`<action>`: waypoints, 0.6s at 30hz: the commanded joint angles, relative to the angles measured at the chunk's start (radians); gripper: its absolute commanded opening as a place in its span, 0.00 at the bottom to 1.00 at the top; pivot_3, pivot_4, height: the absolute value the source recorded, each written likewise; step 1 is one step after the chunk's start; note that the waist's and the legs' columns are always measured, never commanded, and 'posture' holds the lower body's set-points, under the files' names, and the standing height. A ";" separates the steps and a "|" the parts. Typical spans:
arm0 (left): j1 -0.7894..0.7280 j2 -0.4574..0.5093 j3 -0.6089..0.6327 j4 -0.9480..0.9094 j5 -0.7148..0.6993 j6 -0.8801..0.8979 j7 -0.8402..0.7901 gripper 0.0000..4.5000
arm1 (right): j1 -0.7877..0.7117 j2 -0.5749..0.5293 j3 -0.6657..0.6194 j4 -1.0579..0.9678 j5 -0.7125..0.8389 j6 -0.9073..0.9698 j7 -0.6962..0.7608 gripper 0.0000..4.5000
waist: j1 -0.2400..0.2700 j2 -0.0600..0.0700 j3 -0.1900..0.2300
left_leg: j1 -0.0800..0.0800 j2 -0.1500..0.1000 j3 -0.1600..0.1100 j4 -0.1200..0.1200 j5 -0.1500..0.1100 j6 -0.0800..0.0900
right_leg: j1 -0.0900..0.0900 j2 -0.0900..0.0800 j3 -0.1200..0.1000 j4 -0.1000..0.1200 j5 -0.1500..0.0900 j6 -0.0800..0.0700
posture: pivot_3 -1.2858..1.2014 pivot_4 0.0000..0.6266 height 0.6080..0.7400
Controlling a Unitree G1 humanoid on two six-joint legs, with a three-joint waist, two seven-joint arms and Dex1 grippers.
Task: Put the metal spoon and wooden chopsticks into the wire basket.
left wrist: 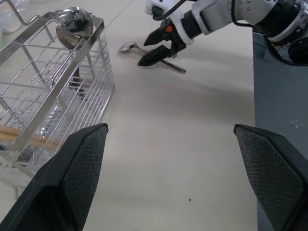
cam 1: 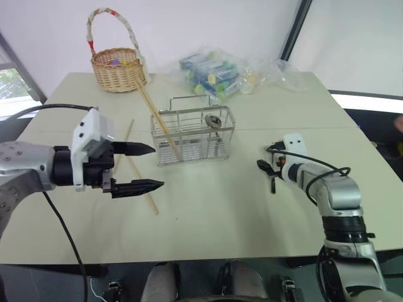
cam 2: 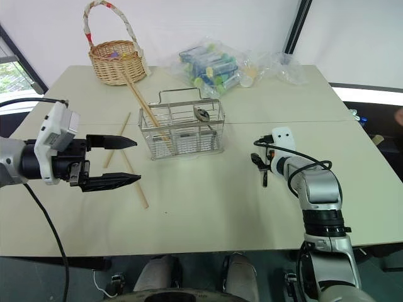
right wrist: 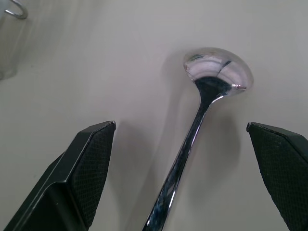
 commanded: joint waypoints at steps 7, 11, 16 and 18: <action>-0.054 0.010 -0.009 -0.014 -0.023 0.000 0.026 1.00 | -0.070 0.054 0.044 0.158 -0.048 -0.173 0.008 0.59 | -0.003 -0.001 0.000 | -0.001 0.000 0.000 0.001 0.000 0.000 | 0.000 0.000 0.000 0.000 0.000 0.000 | 0.52 0.24 0.14; -0.064 0.010 -0.010 -0.009 -0.033 0.002 0.039 1.00 | -0.067 0.061 0.043 0.169 -0.053 -0.192 0.010 0.12 | -0.005 -0.001 0.000 | 0.000 0.000 0.000 0.001 0.000 0.000 | 0.000 0.000 0.000 0.000 0.000 0.000 | 0.52 0.24 0.14; -0.068 0.008 -0.017 0.001 -0.016 -0.011 0.042 1.00 | -0.049 0.057 0.052 0.147 -0.060 -0.192 0.013 0.01 | -0.009 -0.001 -0.001 | 0.000 0.000 0.000 0.001 0.000 0.000 | 0.000 0.000 0.000 0.000 0.000 0.000 | 0.52 0.24 0.14; -0.072 0.005 -0.022 0.006 -0.009 -0.017 0.042 1.00 | -0.039 0.054 0.048 0.133 -0.058 -0.189 0.015 0.01 | -0.011 -0.001 -0.001 | 0.000 0.000 0.000 0.001 0.000 0.000 | 0.000 0.000 0.000 0.000 0.000 0.000 | 0.52 0.24 0.14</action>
